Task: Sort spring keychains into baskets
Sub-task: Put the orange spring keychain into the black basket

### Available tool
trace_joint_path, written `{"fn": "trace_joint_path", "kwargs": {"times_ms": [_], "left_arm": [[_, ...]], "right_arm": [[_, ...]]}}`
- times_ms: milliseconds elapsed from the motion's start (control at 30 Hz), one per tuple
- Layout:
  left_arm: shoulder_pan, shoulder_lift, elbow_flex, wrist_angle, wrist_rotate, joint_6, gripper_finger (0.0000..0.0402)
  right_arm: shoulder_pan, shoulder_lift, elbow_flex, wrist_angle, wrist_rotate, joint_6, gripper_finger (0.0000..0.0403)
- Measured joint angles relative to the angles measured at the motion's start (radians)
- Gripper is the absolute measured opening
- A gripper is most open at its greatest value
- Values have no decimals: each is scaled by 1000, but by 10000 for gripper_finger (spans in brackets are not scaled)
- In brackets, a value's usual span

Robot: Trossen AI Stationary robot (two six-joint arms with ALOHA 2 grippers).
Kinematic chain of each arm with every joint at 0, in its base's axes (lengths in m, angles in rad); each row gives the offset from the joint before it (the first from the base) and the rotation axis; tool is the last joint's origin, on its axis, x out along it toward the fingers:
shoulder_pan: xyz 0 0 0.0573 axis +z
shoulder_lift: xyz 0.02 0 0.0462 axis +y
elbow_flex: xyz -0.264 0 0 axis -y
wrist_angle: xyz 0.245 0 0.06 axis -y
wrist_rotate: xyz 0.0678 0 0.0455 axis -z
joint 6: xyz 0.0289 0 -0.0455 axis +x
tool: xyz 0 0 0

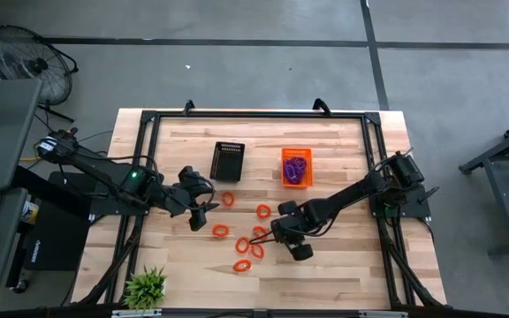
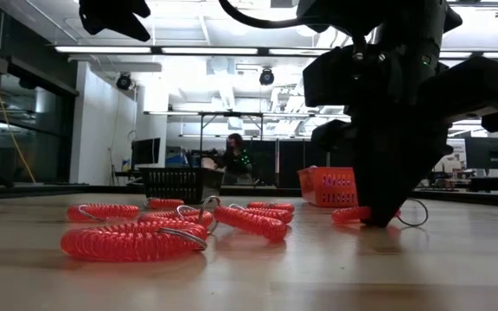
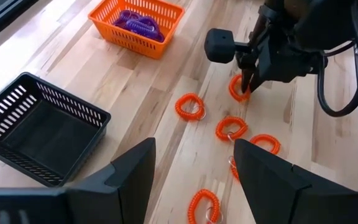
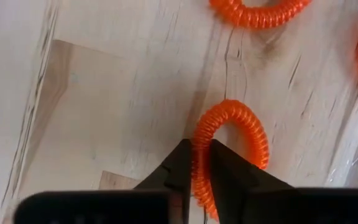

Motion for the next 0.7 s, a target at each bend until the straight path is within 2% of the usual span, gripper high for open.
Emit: {"fn": "trace_joint_path", "kwargs": {"times_ms": [133, 333, 700], "left_arm": [[0, 0, 0, -1, 0, 0, 216], [0, 0, 0, -1, 0, 0, 216], [0, 0, 0, 5, 0, 5, 216]], "right_arm": [[0, 0, 0, 0, 1, 47, 18], [0, 5, 34, -27, -8, 164, 25], [-17, 6, 272, -170, -26, 207, 21]]}}
